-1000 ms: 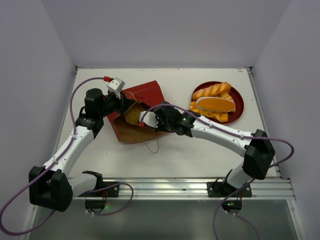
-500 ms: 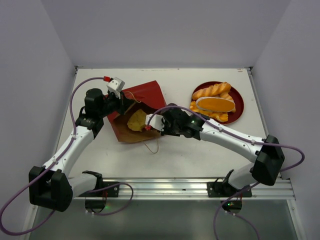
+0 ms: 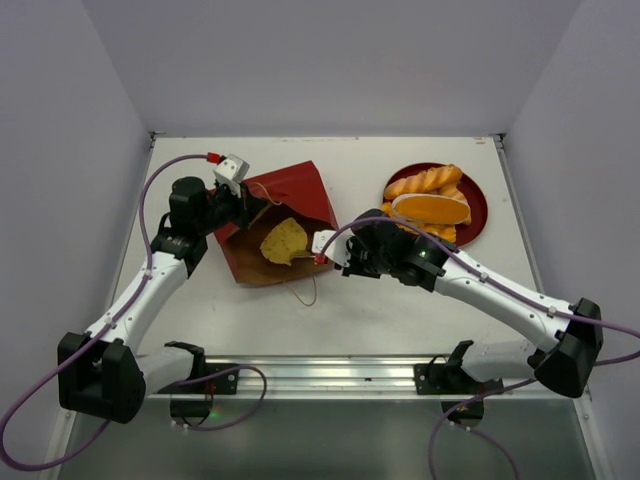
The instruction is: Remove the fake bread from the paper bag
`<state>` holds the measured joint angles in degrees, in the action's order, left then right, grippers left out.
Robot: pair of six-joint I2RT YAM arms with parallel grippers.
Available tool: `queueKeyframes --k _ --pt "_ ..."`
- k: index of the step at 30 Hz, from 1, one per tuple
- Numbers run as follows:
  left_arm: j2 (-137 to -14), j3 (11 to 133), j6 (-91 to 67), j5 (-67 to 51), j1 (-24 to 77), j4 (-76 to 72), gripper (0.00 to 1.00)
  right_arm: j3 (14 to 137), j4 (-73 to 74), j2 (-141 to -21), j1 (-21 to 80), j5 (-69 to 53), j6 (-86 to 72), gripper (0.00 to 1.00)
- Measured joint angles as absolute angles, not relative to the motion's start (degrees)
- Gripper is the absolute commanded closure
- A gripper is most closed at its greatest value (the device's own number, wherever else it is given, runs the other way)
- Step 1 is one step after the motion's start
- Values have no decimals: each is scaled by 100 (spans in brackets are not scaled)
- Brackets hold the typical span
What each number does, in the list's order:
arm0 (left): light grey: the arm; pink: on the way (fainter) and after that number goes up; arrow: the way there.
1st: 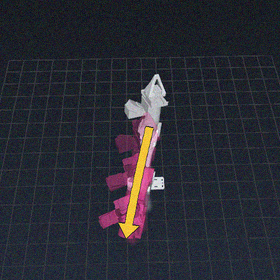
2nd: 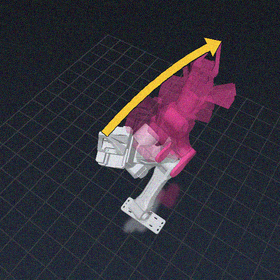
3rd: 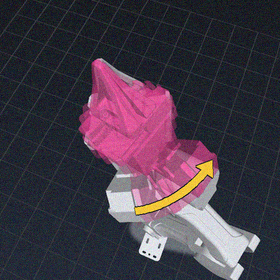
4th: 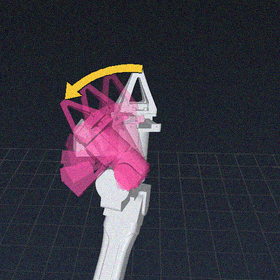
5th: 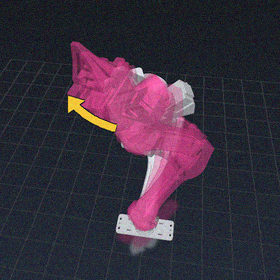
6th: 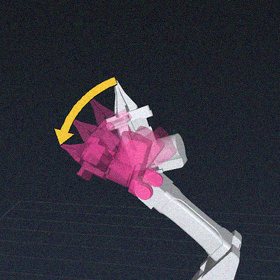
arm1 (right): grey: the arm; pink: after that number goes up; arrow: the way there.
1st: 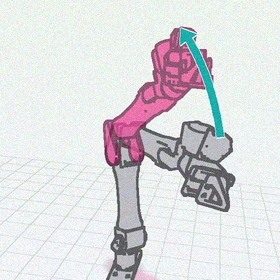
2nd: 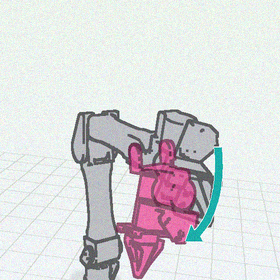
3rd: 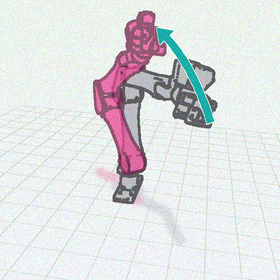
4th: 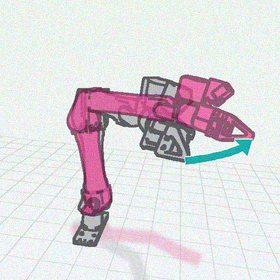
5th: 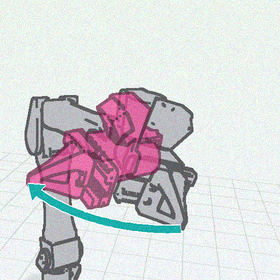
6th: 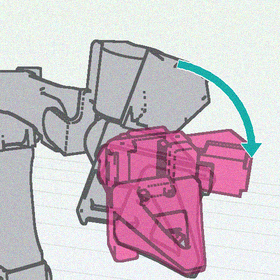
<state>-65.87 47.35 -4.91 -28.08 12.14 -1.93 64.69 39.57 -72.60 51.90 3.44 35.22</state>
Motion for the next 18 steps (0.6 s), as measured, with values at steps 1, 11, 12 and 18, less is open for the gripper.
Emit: queueKeyframes --k 1,11,12,18 --pt "-6587 4735 -491 -2803 1214 -193 100 6427 3977 -7196 5181 320 3538 100" --pt "-6589 4733 -489 -2718 1214 -196 100 6036 4296 -6342 5048 23 3706 100" --pt "-6589 4733 -491 -2696 1214 -196 100 6007 4329 -6254 5028 -1 3719 100" --pt "-6617 4722 -491 -2602 1214 -198 100 5911 4473 -5848 4928 -165 3789 100"
